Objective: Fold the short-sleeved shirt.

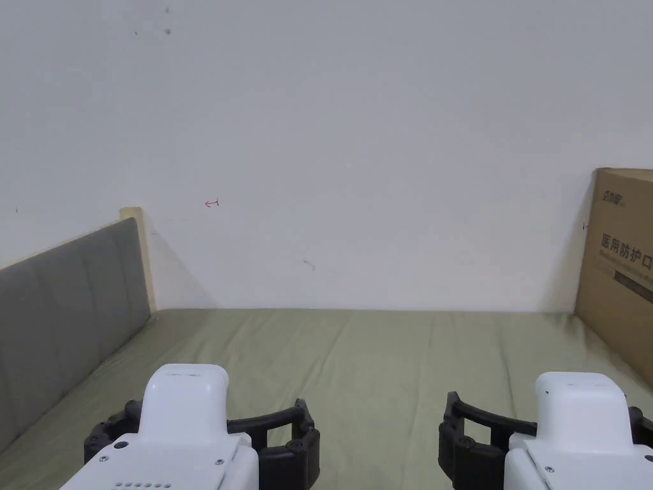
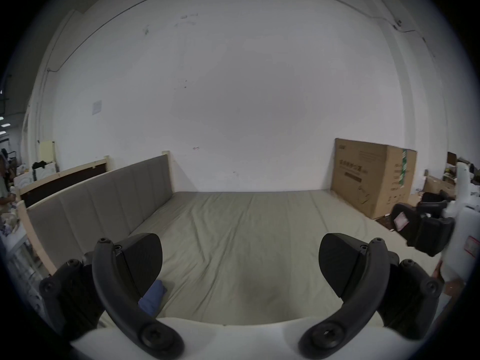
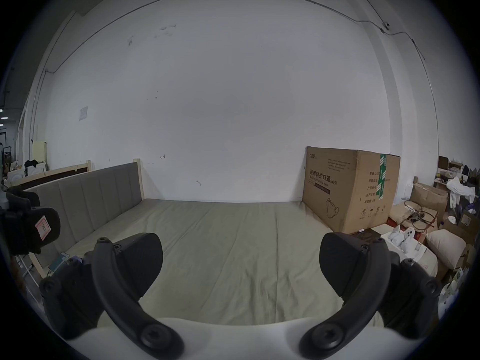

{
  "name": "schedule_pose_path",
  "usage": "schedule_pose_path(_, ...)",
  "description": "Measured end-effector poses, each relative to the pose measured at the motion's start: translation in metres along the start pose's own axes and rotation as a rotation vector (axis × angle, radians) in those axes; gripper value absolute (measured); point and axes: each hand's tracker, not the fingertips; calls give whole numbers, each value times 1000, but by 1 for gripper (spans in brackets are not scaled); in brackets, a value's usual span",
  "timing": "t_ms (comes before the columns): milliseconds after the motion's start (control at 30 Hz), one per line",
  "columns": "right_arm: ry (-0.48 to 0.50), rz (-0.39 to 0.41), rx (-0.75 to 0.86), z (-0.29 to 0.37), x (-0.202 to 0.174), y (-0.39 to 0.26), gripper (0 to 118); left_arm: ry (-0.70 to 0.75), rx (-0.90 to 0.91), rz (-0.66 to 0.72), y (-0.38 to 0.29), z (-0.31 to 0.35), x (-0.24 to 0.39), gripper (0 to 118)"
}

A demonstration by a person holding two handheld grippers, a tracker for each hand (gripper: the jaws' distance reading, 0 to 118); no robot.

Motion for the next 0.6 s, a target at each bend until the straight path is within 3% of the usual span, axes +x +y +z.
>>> schedule_pose_path(267,-26,37,5,0,0,-3,118,77,-24,-38,-9,-6,11,118)
schedule_pose_path(600,-38,28,-13,-1,3,-5,118,-63,-23,6,-9,-8,5,118)
